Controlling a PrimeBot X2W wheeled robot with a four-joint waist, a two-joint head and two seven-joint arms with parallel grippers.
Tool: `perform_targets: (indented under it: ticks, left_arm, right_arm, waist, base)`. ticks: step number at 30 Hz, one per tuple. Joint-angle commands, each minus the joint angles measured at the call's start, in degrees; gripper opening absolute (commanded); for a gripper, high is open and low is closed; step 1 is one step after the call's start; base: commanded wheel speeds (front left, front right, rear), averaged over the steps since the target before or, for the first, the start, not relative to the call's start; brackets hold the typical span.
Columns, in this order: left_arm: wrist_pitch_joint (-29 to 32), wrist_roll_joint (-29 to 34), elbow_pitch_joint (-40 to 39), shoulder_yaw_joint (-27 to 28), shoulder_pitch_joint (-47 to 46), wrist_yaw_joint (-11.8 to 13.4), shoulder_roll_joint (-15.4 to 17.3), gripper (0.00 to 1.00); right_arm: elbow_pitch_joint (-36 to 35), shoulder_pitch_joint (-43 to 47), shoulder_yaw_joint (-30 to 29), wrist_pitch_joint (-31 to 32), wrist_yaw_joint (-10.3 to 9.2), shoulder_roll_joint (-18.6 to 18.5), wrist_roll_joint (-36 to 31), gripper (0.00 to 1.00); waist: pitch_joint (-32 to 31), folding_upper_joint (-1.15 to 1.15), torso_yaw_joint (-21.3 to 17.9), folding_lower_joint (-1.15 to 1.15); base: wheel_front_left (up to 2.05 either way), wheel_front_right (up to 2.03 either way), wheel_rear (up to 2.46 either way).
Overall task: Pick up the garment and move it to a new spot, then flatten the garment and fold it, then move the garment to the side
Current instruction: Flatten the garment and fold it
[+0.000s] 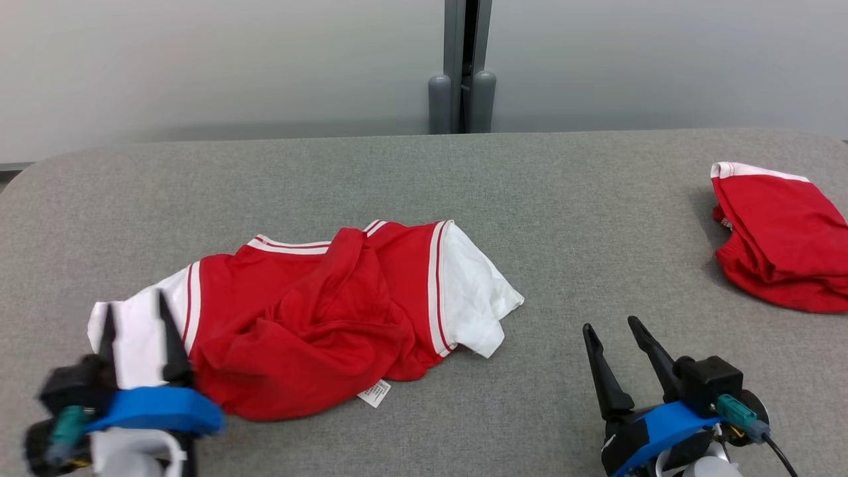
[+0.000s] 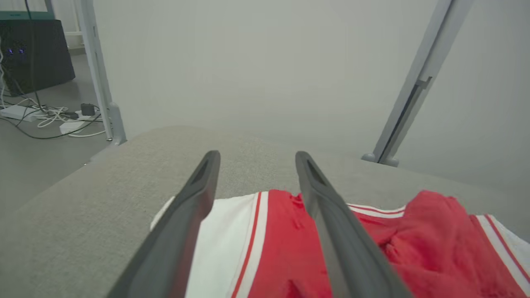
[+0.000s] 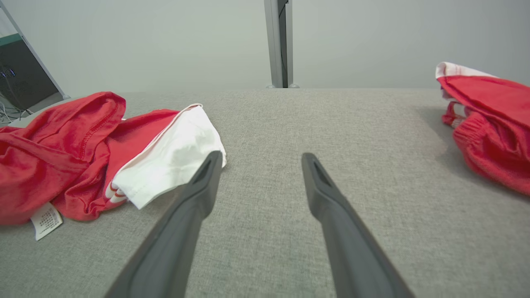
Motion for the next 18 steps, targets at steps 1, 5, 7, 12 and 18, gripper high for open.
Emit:
perform_targets:
  ticks: [1, 5, 7, 12, 18]
  left_arm:
    - [-0.2, 1.3, -0.7, -2.9, 0.6, -1.5, -1.1, 1.0]
    - [3.0, 3.8, -2.0, -9.2, 1.4, -3.7, -2.9, 1.0]
    - [5.1, 4.6, -2.6, -12.1, 1.1, -4.9, -3.6, 1.0]
    - [10.8, 5.8, -1.4, -17.6, 0.6, -6.8, -4.5, 1.0]
    - [16.3, 9.1, 2.7, -20.1, -1.4, -5.4, -2.3, 1.0]
  right_arm:
    - [0.0, 0.7, 0.0, 0.2, 0.0, -0.1, -0.4, 1.0]
    - [-0.2, 0.9, 0.1, 0.3, 0.0, -0.1, -0.4, 1.0]
    - [-0.3, 1.0, 0.2, 0.3, 0.0, -0.1, -0.4, 1.0]
    - [-0.2, 1.3, 0.5, 0.3, 0.0, -0.1, -0.1, 1.0]
    - [0.1, 1.4, 1.1, 0.3, 0.0, -0.1, 0.3, 1.0]
  waist:
    - [-0.3, 0.0, 0.0, 0.0]
    - [-0.5, 0.0, -0.3, 0.0]
    - [-0.5, 0.0, -0.5, 0.0]
    - [-0.4, 0.0, -1.0, 0.0]
    - [-0.5, 0.0, -1.6, 0.0]
  base:
    - [0.0, 0.0, 0.0]
    - [0.0, 0.0, 0.0]
    - [0.0, 0.0, 0.0]
    - [0.0, 0.0, 0.0]
    - [0.0, 0.0, 0.0]
